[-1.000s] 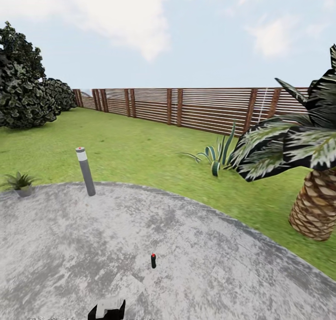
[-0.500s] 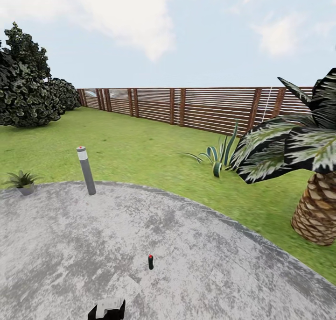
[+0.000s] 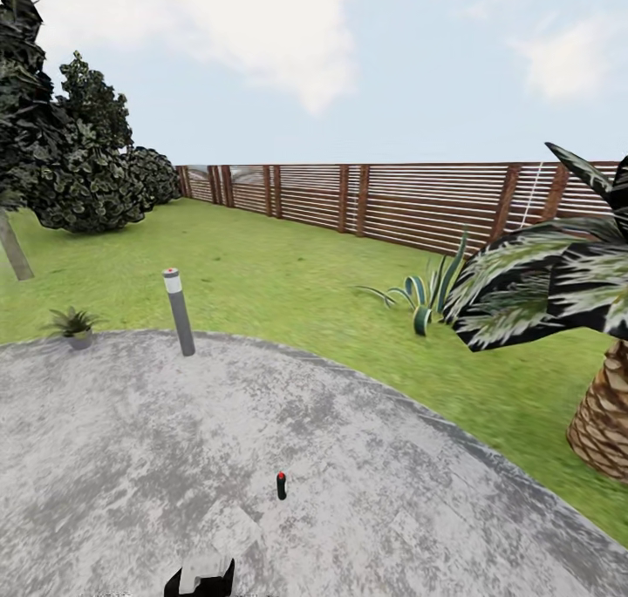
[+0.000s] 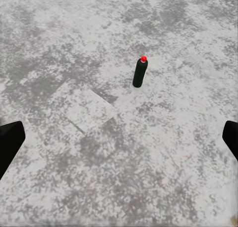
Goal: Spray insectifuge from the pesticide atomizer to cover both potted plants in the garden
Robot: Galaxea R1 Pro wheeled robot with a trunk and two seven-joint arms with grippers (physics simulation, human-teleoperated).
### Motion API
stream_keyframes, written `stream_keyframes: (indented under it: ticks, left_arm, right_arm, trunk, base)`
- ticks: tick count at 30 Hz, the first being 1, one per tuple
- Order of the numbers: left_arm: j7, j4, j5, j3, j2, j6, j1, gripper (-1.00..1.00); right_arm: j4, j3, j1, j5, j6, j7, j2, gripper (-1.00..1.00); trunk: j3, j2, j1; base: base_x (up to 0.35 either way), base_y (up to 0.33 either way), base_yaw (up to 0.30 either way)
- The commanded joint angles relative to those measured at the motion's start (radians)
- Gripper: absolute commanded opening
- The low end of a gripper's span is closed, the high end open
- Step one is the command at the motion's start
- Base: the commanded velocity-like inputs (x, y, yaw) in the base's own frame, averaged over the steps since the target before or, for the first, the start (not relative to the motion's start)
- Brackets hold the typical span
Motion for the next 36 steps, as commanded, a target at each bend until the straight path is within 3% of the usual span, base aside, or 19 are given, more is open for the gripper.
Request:
stream_keyframes:
  ticks: [1,17,36]
  left_arm:
    - [-0.001,0.001,0.005,0.001,-0.001,-0.003,-0.001,1.0]
    - [-0.001,0.001,0.005,0.001,0.0,-0.003,-0.001,1.0]
    - [-0.001,-0.001,0.003,0.002,0.0,-0.003,-0.001,1.0]
  right_arm:
    - [0.001,-0.001,0.0,0.01,-0.003,-0.001,0.0,1.0]
    - [0.001,-0.001,0.0,0.009,-0.003,-0.001,0.0,1.0]
    - [0.005,-0.001,0.0,0.011,-0.004,-0.001,0.0,1.0]
  trunk:
    - [-0.001,-0.001,0.0]
    - [-0.001,-0.001,0.0]
    - [-0.001,-0.001,0.0]
  base:
    - [0.0,-0.316,0.255]
    - [0.0,-0.289,0.217]
    - [0.0,-0.022,0.03]
